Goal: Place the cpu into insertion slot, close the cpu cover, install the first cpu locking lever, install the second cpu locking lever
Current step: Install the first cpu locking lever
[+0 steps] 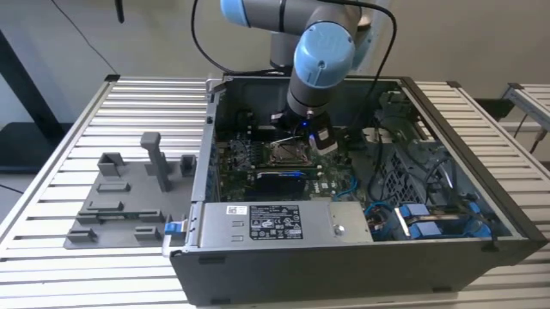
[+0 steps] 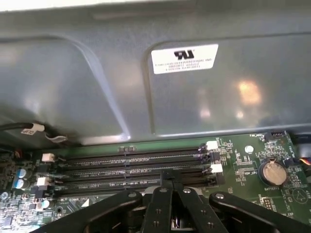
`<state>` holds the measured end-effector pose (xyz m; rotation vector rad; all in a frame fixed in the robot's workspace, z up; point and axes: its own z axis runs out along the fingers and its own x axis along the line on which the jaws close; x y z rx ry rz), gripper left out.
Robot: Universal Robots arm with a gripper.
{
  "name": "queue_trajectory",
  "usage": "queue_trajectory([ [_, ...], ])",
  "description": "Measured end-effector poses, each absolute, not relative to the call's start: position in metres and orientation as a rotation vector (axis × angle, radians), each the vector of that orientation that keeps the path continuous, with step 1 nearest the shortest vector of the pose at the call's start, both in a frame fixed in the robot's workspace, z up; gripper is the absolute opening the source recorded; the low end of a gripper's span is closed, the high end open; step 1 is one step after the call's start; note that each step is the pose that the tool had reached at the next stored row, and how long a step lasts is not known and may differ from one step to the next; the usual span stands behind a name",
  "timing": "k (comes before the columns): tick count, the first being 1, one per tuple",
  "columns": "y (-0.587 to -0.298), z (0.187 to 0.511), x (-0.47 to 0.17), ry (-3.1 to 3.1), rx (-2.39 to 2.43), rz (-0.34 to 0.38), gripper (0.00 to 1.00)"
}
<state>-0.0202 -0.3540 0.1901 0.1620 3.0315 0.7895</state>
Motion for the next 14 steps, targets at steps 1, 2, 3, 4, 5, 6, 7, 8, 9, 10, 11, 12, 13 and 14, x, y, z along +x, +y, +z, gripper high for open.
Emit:
queue_trajectory([
  [1, -0.354, 0.192, -0.021, 3.031, 0.163, 0.792, 0.11],
  [2, -0.354, 0.195, -0.022, 3.030, 0.164, 0.794, 0.11],
  [3, -0.354, 0.197, -0.023, 3.029, 0.165, 0.795, 0.11],
  [4, -0.354, 0.200, -0.024, 3.029, 0.165, 0.795, 0.11],
  [5, -0.354, 0.202, -0.025, 3.029, 0.166, 0.795, 0.11],
  [6, -0.354, 0.203, -0.027, 3.029, 0.166, 0.795, 0.11],
  [7, -0.354, 0.204, -0.030, 3.029, 0.166, 0.795, 0.11],
  [8, -0.354, 0.204, -0.033, 3.029, 0.166, 0.795, 0.11],
  [9, -0.354, 0.205, -0.037, 3.029, 0.166, 0.795, 0.11],
  [10, -0.354, 0.206, -0.039, 3.029, 0.166, 0.795, 0.11],
  [11, -0.354, 0.207, -0.042, 3.029, 0.166, 0.795, 0.11],
  [12, -0.354, 0.208, -0.045, 3.029, 0.166, 0.795, 0.11],
  [13, -0.354, 0.209, -0.049, 3.029, 0.166, 0.795, 0.11],
  [14, -0.355, 0.209, -0.053, 3.028, 0.165, 0.795, 0.11],
])
